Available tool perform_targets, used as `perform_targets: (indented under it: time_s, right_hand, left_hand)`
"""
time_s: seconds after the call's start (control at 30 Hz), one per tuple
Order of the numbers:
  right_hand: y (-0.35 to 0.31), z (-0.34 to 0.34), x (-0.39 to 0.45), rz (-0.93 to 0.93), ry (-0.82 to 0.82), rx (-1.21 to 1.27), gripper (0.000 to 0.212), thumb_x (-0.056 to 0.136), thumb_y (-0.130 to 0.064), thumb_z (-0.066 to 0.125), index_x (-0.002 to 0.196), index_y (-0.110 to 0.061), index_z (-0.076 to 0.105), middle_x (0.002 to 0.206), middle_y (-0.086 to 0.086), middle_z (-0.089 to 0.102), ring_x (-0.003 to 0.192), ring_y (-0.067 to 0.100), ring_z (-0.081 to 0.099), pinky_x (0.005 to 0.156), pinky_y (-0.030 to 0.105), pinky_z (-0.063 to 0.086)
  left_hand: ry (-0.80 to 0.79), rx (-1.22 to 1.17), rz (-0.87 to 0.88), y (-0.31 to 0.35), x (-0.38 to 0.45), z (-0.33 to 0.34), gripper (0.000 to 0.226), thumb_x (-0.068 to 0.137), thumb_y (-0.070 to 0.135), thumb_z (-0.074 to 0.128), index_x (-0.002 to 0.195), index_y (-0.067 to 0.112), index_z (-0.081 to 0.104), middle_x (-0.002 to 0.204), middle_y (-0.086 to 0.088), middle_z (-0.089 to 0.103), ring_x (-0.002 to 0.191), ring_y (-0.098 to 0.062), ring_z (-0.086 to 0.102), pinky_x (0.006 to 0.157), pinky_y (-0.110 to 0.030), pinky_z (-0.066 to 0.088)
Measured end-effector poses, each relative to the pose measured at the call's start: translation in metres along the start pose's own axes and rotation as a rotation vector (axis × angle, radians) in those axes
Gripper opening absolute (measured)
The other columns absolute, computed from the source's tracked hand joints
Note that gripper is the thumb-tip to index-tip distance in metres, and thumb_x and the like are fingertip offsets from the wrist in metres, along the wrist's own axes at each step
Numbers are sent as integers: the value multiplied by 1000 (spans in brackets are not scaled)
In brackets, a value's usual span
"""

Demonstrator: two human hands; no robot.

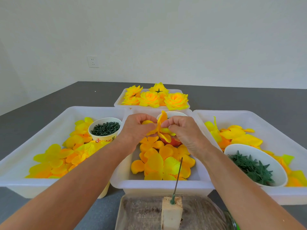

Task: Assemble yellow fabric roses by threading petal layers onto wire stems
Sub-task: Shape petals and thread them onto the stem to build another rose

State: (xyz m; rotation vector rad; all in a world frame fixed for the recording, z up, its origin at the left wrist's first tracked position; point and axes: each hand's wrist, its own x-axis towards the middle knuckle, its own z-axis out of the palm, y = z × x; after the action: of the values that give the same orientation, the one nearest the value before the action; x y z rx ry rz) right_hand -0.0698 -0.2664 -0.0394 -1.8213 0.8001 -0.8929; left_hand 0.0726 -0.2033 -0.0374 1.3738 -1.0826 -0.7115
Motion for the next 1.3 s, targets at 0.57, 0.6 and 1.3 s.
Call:
perform_targets:
  time_s: [0.57,0.6,1.3]
  right_hand:
    - [7,1,1,-112,92,-164,16,76,-15,76,79,-21,61,83,-11,59,77,0,58,61,17,47]
    - [8,1,2,-112,91,-196,16,77,-14,74,84,-22,62,89,-11,60,82,5,57,66,22,47]
    - [4,6,8,-92,268,-326,35,84,-11,60,55,-20,42,60,-2,44,59,11,39,51,22,31]
  left_hand:
    - [0,131,-33,-2,0,-1,14,84,2,65,73,11,64,45,3,59,40,-9,55,40,-20,47]
    - [8,134,-31,-2,0,-1,16,84,2,63,71,11,63,46,2,60,40,-10,55,40,-21,47]
    - [174,97,-61,-6,6,-1,19,84,2,56,65,3,57,46,-4,60,39,-18,58,40,-25,49]
